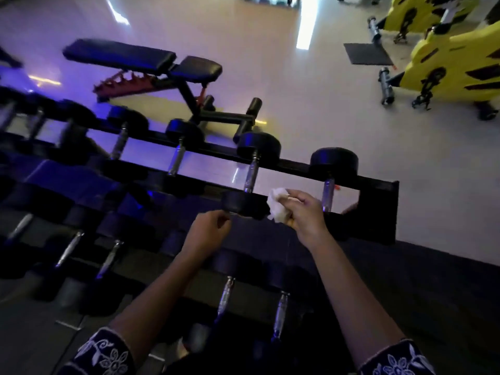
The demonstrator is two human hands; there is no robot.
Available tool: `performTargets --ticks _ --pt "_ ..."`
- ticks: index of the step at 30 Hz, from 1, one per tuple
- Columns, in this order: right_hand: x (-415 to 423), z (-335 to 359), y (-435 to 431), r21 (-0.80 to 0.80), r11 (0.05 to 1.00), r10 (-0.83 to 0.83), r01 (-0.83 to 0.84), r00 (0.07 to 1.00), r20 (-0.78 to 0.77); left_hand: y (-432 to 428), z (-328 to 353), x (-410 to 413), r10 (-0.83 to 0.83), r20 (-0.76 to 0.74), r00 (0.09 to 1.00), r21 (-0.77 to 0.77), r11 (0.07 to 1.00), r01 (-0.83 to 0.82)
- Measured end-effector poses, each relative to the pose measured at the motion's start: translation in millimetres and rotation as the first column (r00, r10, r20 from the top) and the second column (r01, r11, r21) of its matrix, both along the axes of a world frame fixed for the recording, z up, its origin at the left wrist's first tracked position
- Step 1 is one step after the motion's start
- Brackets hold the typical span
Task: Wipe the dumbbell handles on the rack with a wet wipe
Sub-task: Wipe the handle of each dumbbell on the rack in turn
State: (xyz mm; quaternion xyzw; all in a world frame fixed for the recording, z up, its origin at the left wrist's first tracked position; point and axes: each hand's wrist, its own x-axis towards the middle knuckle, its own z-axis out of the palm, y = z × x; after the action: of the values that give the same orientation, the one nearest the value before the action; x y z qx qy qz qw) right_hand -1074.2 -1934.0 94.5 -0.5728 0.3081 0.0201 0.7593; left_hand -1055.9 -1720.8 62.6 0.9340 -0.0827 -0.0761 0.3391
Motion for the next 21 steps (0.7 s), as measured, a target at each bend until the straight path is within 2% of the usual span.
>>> performTargets --ticks 6,10,13,18,21 --pt "-7.9 30.3 113.1 0.082 0.978 0.191 -0.192 0.981 0.016 88.8 25.1 -41.1 0.220 0.044 0.974 -0.023 0.975 -0.219" --pt "-28.1 36.6 197.3 0.116 0.926 0.363 -0.360 0.932 -0.010 162.4 29.2 -82.8 0.366 0.026 0.930 -0.053 0.930 -0.365" --pt "-42.6 29.0 268.7 0.006 0.883 0.469 -0.469 0.883 -0.025 235.2 28.9 -119.3 0.448 0.015 0.894 -0.050 0.893 -0.446" --pt "-72.4 27.9 405.2 -0.132 0.833 0.541 -0.537 0.841 -0.007 369.2 33.3 -182.1 0.533 0.031 0.845 -0.005 0.846 -0.533" --pt "-94.1 25.7 496.9 -0.360 0.731 0.618 -0.580 0.786 -0.012 449.7 36.7 -213.3 0.562 0.070 0.824 0.024 0.825 -0.564"
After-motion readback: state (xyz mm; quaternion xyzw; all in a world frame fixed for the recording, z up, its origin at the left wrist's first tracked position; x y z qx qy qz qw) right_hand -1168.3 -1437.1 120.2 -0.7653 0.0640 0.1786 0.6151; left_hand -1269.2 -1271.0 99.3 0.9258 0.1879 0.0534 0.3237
